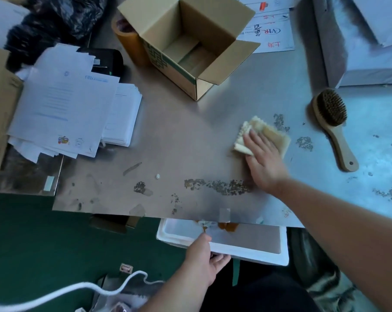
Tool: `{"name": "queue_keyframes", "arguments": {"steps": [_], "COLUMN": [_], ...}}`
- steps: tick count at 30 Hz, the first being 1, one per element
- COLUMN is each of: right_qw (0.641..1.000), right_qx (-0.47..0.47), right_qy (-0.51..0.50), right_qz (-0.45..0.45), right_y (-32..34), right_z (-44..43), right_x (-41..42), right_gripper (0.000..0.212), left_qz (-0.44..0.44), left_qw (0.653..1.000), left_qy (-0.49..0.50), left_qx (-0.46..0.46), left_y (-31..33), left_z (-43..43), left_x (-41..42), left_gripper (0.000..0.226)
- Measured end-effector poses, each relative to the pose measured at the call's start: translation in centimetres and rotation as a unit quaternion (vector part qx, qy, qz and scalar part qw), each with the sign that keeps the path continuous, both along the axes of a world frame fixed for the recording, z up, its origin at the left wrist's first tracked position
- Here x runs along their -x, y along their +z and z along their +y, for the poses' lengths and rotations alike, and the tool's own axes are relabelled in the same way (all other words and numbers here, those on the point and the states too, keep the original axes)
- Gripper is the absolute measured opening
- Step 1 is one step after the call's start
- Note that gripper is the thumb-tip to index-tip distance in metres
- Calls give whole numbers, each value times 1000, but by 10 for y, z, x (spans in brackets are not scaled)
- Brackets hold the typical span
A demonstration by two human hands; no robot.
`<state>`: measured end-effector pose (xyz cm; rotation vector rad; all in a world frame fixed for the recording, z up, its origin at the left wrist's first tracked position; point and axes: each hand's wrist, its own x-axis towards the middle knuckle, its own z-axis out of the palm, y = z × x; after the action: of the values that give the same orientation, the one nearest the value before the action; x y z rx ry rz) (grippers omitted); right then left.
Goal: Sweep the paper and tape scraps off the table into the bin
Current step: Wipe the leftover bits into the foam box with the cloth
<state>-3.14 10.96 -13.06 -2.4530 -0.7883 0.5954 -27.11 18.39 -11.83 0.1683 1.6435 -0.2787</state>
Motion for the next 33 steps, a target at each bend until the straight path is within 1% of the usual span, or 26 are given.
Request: {"name": "queue_keyframes", "arguments": {"steps": [4,8,11,14,15,16,17,18,19,20,21,23,24,25,26,27,29,30,32,33], "right_qw": [997,989,986,981,979,974,962,936,899,856,818,748,723,717,723,738,763,770,776,786], "right_qx": [3,-5,-20,-55,-74,-98,-122,-151,-165,-167,-177,-204,-221,-232,-231,-223,-221,-226,-244,-229], "right_qy": [82,149,164,165,148,118,67,-8,-95,-195,-288,-456,-513,-548,-572,-588,-593,-588,-574,-567], "right_qz": [8,11,29,82,115,165,235,318,394,449,466,437,408,362,311,245,135,106,90,88], "right_y": [1,0,0,8,11,17,27,36,46,54,59,71,81,89,104,117,137,145,140,133], "right_z": [-3,-16,-27,-36,-39,-42,-43,-44,-44,-45,-48,-62,-71,-81,-91,-102,-126,-133,-150,-157], "right_x": [48,101,135,162,170,176,180,181,179,174,167,149,138,128,119,111,102,99,93,92], "right_gripper": [64,63,63,61,59,56,52,45,35,27,26,28,25,21,20,21,21,24,30,41], "left_qz": [12,18,17,-21,-28,-28,-21,-14,-6,0,6,11,13,13,12,12,14,18,19,18], "left_qw": [1000,1000,1000,999,999,999,999,999,999,1000,1000,1000,1000,1000,1000,1000,1000,999,999,999], "left_qy": [-6,-12,-6,-11,-19,-24,-25,-18,-8,1,6,7,6,7,10,15,23,26,26,24], "left_qx": [-1,-11,-20,-33,-38,-39,-37,-36,-35,-31,-27,-21,-18,-16,-17,-18,-14,-11,-11,-14], "left_y": [4,6,12,11,11,9,8,9,9,10,12,15,15,16,17,17,19,20,21,21], "left_z": [0,0,-3,-5,-6,-7,-8,-9,-10,-11,-11,-10,-10,-11,-10,-10,-11,-11,-10,-10], "left_x": [-1,-2,-4,-2,-1,1,2,3,4,6,6,6,6,6,6,6,6,6,6,7], "left_gripper": [28,35,35,37,39,40,41,42,42,42,42,39,35,32,29,27,25,26,30,32]}}
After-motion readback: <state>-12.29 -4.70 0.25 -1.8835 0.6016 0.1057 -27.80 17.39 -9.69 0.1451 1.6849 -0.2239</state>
